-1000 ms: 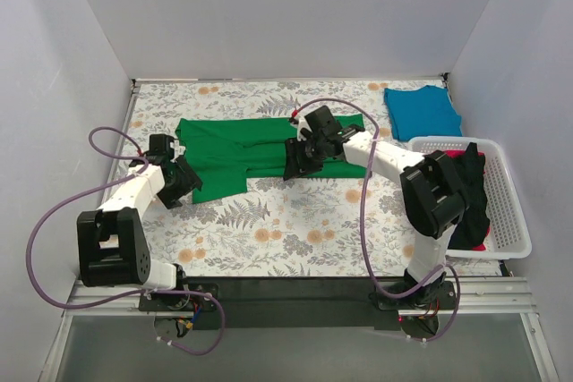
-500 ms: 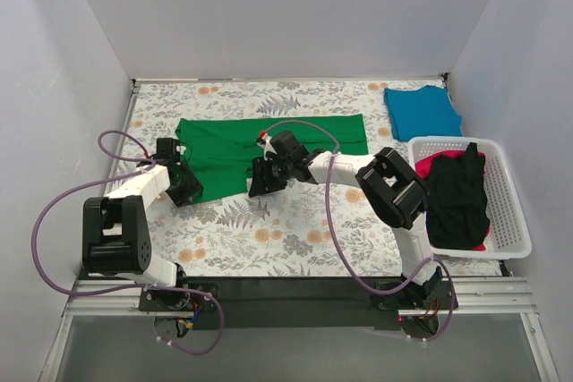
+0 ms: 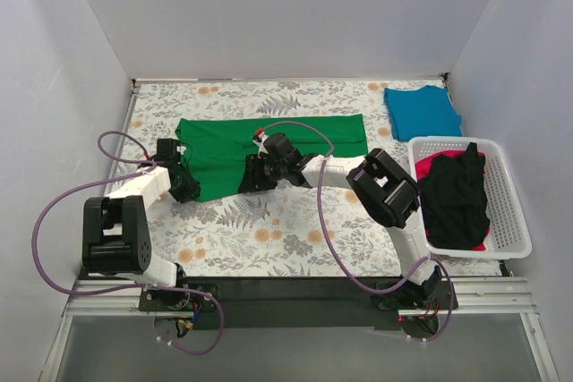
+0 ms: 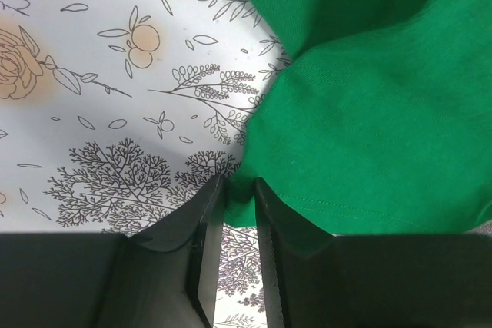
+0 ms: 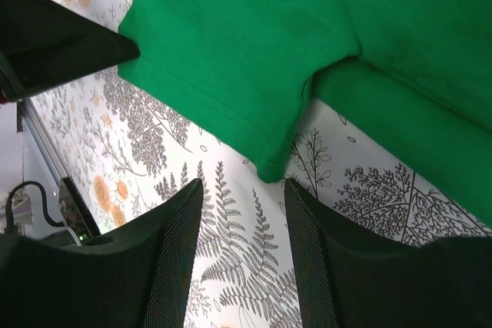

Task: Fold and stack the t-shirts
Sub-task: Fold the tshirt

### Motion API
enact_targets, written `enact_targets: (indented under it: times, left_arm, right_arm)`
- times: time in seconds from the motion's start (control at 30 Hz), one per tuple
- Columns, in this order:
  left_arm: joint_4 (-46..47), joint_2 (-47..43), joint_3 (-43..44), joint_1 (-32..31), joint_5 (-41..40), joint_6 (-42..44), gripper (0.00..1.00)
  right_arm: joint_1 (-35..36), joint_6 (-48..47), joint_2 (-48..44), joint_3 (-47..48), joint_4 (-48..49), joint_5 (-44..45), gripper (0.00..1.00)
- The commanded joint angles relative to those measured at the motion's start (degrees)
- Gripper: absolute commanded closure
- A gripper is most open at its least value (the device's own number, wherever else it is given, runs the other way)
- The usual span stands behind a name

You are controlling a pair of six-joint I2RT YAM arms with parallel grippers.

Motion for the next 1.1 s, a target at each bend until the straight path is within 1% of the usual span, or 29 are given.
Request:
enact_targets:
  times: [0.0,0.23,0.3,0.37,0.4,0.43,0.5,0.53,0.6,0.63,0.7,0.73,0.8,0.93,1.07]
  left_arm:
    - [0.0,0.4,-1.8,-0.5,-0.9,-0.1,0.8]
    - [-0.4,-0.2,-2.0,-0.6,-1.3,0.0,0.83]
    - [-0.5,-0.6,-1.8,-0.5,-1.3,0.0,0.88]
    - [-0.7,-0.8,-1.4,-0.6,-1.3,0.0,0.91]
    - [-0.8,-0.8,-1.2,-0.5,-1.3,0.0,0.94]
    - [-1.0,-0.9,-1.1,-0.5,-1.2,-0.1,0.96]
    - [-1.2,-0.9,-0.3,-0.6,-1.1,-0.1,0.98]
    - [-1.4,-0.9,-0.1,-0.5,-1.1,-0.2,1.0]
    - [-1.7,-0.8,0.7,-0.6,-1.0,-0.2,1.0]
    - [-1.6,-0.7,0.8,-0.6,-0.9,-0.2,1.0]
    - [-2.2,-0.7,1.5,-0.5,-0.6,-0.3,1.0]
    - [-2.3,-0.7,2.0,-0.6,-0.5,-0.4,1.0]
    - [-3.2,-1.1,2.9,-0.6,-0.5,-0.4,1.0]
    - [-4.9,-1.8,7.9,-0.6,-0.8,-0.6,1.0]
    - [-5.3,-1.0,12.5,-0.6,-0.8,-1.4,1.0]
  right_arm:
    - [0.5,1.5,2.9,0.4,-1.7,4.9,0.46]
    - [0.6,3.0,3.8,-0.1,-1.7,6.2,0.48]
    - [0.6,2.9,3.9,0.0,-1.7,6.4,0.49]
    - [0.6,2.9,4.3,0.1,-1.7,6.3,0.53]
    - [0.6,2.6,4.2,0.2,-1.7,6.3,0.55]
    - [0.6,2.4,4.1,0.2,-1.7,6.4,0.61]
    - [0.6,2.1,4.0,0.4,-1.8,6.6,0.66]
    - [0.6,1.6,4.0,0.8,-1.9,6.6,0.72]
    - [0.6,1.4,4.2,1.0,-1.8,6.2,0.79]
    - [0.6,1.1,4.2,1.3,-1.9,6.2,0.86]
    - [0.6,0.7,4.0,1.4,-1.9,6.1,0.93]
    - [0.6,0.2,3.8,1.5,-1.9,6.3,0.99]
    - [0.6,-1.0,3.1,1.9,-2.1,6.7,0.99]
    - [0.3,-3.4,1.0,4.0,-3.4,7.9,0.99]
    - [-0.8,-5.5,0.9,7.4,-5.2,8.4,0.99]
